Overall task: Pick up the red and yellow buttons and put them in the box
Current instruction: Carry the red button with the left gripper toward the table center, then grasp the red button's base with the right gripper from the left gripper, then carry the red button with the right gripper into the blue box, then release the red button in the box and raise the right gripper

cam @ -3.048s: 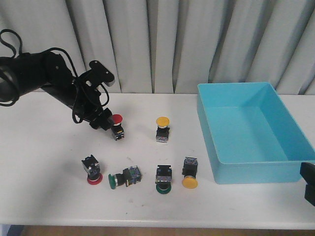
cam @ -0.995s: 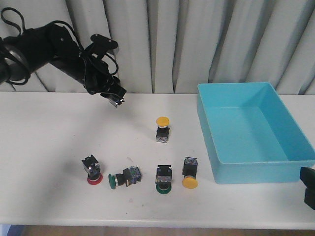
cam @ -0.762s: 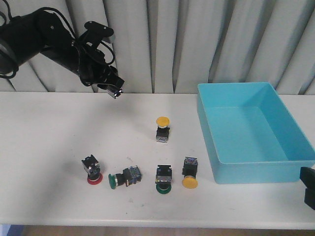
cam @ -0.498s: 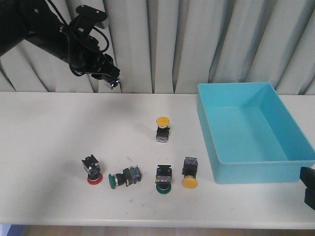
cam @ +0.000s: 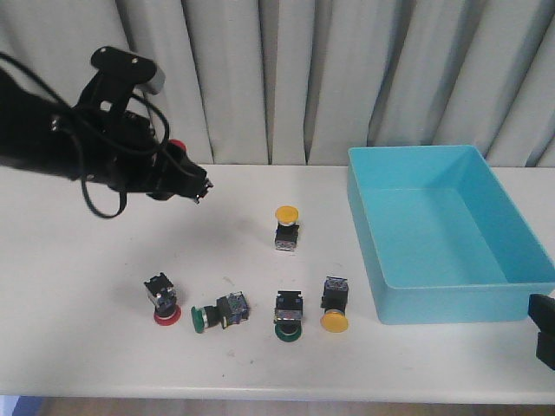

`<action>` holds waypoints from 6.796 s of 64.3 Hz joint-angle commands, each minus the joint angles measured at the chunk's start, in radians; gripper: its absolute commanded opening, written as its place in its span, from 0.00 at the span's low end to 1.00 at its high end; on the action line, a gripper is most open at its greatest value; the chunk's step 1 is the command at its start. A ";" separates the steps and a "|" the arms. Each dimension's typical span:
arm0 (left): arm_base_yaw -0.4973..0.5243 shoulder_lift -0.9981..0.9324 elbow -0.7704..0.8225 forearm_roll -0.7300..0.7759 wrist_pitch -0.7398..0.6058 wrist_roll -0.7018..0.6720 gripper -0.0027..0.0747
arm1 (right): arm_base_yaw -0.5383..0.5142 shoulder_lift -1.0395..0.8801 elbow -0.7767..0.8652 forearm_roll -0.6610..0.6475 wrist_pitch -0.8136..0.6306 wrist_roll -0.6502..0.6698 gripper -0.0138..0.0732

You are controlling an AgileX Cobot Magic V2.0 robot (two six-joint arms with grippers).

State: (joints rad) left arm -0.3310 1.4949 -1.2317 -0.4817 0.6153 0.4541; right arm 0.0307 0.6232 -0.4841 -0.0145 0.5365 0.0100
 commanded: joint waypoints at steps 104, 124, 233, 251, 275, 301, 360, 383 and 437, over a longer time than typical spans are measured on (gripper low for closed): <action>-0.015 -0.173 0.471 -1.225 0.227 0.646 0.29 | 0.009 0.054 -0.032 0.028 -0.057 -0.079 0.78; -0.015 -0.173 0.471 -1.226 0.259 0.646 0.29 | 0.320 0.252 -0.158 0.201 -0.030 -0.748 0.78; -0.015 -0.173 0.471 -1.226 0.281 0.646 0.29 | 0.800 0.618 -0.355 0.362 -0.375 -0.980 0.59; -0.015 -0.173 0.471 -1.226 0.290 0.646 0.29 | 0.800 0.618 -0.355 0.362 -0.373 -0.977 0.38; -0.015 -0.173 0.471 -1.204 0.316 0.670 0.54 | 0.800 0.618 -0.355 0.362 -0.373 -0.977 0.36; -0.015 -0.173 0.471 -1.191 0.318 0.676 0.71 | 0.783 0.618 -0.355 0.362 -0.366 -0.975 0.36; -0.015 -0.173 0.471 -0.715 0.090 0.681 0.71 | -0.102 1.010 -0.759 0.076 0.327 -0.202 0.39; -0.015 -0.173 0.471 -0.656 0.038 0.681 0.71 | -0.107 1.300 -1.006 0.087 0.422 -0.204 0.42; -0.015 -0.173 0.471 -0.656 0.006 0.681 0.71 | -0.107 1.439 -1.082 0.102 0.459 -0.216 0.64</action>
State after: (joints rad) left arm -0.3443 1.3477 -0.7344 -1.0993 0.6261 1.1350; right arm -0.0737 2.1249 -1.5258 0.0837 0.9861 -0.1934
